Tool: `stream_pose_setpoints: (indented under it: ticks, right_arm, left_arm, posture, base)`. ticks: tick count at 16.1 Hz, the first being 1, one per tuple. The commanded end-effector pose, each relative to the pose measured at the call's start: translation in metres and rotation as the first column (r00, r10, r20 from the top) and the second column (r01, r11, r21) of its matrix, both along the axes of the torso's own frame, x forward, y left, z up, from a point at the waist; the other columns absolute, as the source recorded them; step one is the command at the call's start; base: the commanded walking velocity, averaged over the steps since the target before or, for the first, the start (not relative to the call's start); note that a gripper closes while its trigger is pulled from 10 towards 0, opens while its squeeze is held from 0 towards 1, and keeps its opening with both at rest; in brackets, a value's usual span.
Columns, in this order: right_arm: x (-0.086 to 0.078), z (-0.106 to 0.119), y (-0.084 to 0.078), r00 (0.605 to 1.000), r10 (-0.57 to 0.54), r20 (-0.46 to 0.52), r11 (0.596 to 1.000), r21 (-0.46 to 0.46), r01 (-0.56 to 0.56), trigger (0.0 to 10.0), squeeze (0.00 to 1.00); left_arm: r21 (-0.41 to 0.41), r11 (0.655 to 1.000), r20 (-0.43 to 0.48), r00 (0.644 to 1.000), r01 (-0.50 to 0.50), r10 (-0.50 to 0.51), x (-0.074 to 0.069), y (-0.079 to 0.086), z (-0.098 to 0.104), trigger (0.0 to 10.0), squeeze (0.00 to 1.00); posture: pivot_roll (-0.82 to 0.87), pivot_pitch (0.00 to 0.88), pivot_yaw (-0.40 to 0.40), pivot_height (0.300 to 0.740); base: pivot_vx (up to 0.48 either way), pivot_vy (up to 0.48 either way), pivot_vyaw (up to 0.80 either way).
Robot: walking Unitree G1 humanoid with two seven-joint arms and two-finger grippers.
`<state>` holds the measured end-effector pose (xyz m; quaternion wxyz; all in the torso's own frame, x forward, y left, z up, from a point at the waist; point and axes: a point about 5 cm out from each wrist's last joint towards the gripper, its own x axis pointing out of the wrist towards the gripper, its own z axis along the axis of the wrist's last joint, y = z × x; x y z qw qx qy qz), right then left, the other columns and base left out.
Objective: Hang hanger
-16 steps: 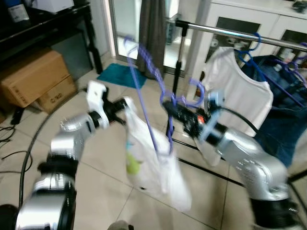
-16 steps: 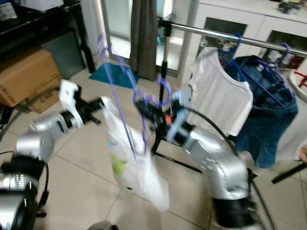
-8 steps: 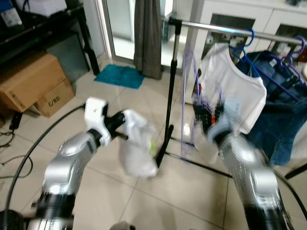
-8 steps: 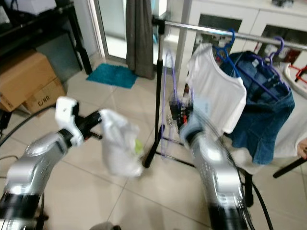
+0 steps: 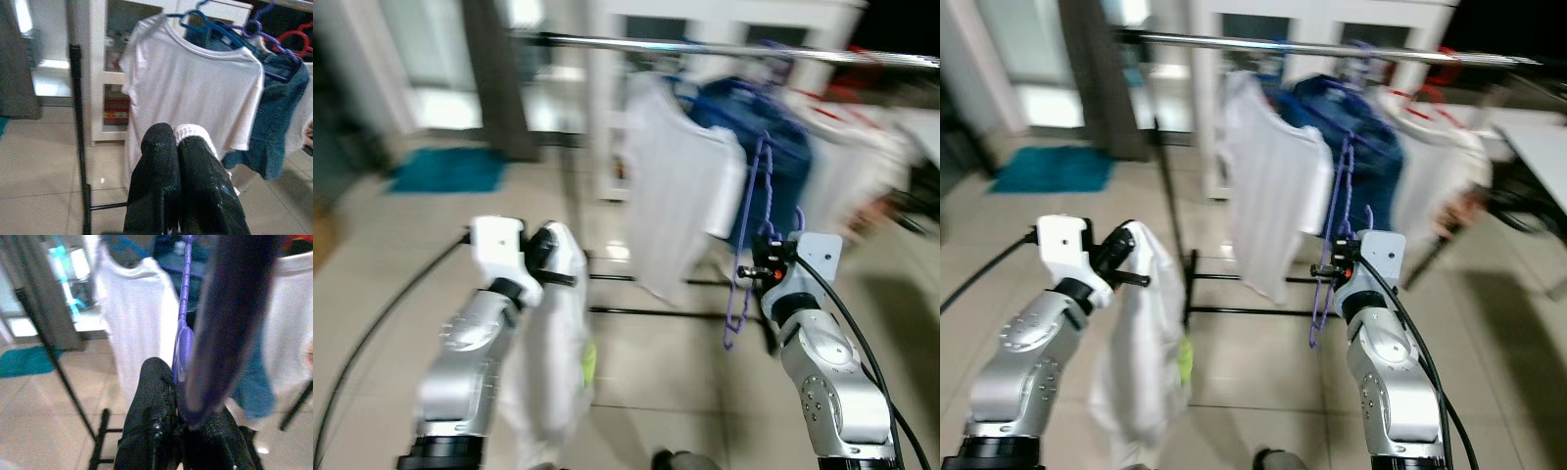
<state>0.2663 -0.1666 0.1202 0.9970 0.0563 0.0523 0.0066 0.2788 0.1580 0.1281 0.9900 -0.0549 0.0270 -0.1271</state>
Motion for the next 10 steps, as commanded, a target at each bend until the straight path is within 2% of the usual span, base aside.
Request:
stream_pose_setpoints:
  ticks: [1,2,3,4,5,6,7,8,9,10]
  right_arm:
    - [-0.001,0.005,-0.003,1.0,-0.007,0.02,1.0,-0.011,0.008,10.0,0.0]
    - [-0.002,0.003,-0.001,1.0,-0.002,0.011,1.0,0.001,0.002,10.0,0.0]
    - [-0.004,0.003,-0.001,1.0,0.005,0.002,1.0,0.026,-0.005,10.0,0.0]
    - [-0.001,0.004,-0.004,1.0,-0.027,0.014,0.999,-0.028,0.028,10.0,0.0]
    - [0.0,0.01,-0.005,0.999,-0.035,0.038,0.998,-0.059,0.037,10.0,0.0]
    - [0.002,0.016,-0.008,0.996,-0.045,0.076,0.994,-0.099,0.053,10.0,0.0]
    - [0.003,0.016,-0.007,0.995,-0.06,0.078,0.993,-0.095,0.067,10.0,0.0]
    - [0.003,0.018,-0.003,0.995,-0.051,0.084,0.998,-0.021,0.053,10.0,0.0]
    - [0.004,0.022,-0.008,0.988,-0.107,0.108,0.994,-0.007,0.108,10.0,0.0]
    - [0.004,0.016,-0.008,0.993,-0.098,0.063,0.995,0.006,0.098,10.0,0.0]
  left_arm:
    - [-0.021,0.998,-0.011,0.998,-0.054,0.054,-0.002,0.004,0.001,10.0,0.0]
    - [-0.049,0.997,-0.044,0.997,-0.066,0.064,-0.005,0.004,-0.001,10.0,0.0]
    - [-0.033,0.999,-0.078,0.996,-0.038,0.035,-0.009,0.0,-0.005,10.0,0.0]
    - [0.042,0.991,0.017,0.992,-0.126,0.126,-0.007,0.008,0.0,10.0,0.0]
    - [0.015,0.982,0.06,0.981,-0.187,0.185,-0.005,0.013,0.006,10.0,0.0]
    - [0.011,0.981,0.107,0.976,-0.194,0.191,-0.003,0.013,0.015,10.0,0.0]
    - [0.005,0.985,0.069,0.983,-0.172,0.171,-0.004,0.015,0.015,10.0,0.0]
    - [0.004,0.991,-0.005,0.991,-0.131,0.131,-0.003,0.014,0.01,10.0,0.0]
    - [0.069,0.994,0.019,0.996,-0.083,0.082,0.0,0.008,0.01,10.0,0.0]
    - [0.088,0.99,0.037,0.994,-0.105,0.102,0.0,0.006,0.013,10.0,0.0]
  posture:
    - [-0.06,0.04,-0.011,0.74]
    - [-0.06,0.045,-0.013,0.74]
    - [-0.04,0.048,-0.025,0.74]
    - [-0.03,0.051,-0.032,0.74]
    - [-0.02,0.054,-0.031,0.74]
    - [-0.01,0.057,-0.046,0.74]
    - [-0.03,0.039,-0.027,0.74]
    - [-0.04,0.033,-0.02,0.74]
    - [-0.04,0.038,-0.019,0.74]
    - [-0.03,0.045,-0.016,0.74]
  base:
    - [0.0,0.0,-0.8]
    - [0.0,0.0,-0.8]
    - [0.0,0.0,-0.8]
    - [0.0,0.0,-0.8]
    - [0.0,0.0,-0.8]
    - [0.0,0.0,-0.8]
    - [0.0,0.0,-0.8]
    - [0.0,0.0,-0.8]
    - [0.0,0.0,-0.8]
    - [0.0,0.0,-0.8]
